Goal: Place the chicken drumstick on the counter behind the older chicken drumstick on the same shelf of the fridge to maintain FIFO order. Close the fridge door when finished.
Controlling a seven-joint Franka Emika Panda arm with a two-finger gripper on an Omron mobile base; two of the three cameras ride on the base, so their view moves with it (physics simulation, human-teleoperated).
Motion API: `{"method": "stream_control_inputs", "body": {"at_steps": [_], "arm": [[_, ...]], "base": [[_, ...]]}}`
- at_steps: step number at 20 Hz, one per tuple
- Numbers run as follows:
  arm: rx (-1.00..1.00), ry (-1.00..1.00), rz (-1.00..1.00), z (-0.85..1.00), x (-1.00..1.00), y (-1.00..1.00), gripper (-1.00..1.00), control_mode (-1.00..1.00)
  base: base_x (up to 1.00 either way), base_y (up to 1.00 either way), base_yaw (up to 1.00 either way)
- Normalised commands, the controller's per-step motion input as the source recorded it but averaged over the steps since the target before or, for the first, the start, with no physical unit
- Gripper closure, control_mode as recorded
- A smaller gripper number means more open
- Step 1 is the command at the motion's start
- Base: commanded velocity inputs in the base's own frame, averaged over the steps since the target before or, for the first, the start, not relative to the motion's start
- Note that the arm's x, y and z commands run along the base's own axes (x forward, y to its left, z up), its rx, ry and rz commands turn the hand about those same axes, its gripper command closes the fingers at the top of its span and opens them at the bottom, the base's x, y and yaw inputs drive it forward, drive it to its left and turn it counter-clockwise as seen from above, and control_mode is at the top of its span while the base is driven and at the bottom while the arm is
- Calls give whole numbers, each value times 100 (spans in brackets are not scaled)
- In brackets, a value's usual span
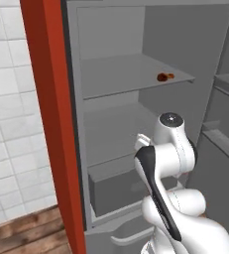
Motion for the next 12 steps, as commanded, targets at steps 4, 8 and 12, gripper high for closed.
{"method": "stream_control_inputs", "body": {"at_steps": [4,8,12], "arm": [[0,0,0,0,0,0,100,100],[0,0,0,0,0,0,100,100],[0,0,0,0,0,0,100,100]], "base": [[21,-37,28],[59,-21,28],[52,-36,27]]}}
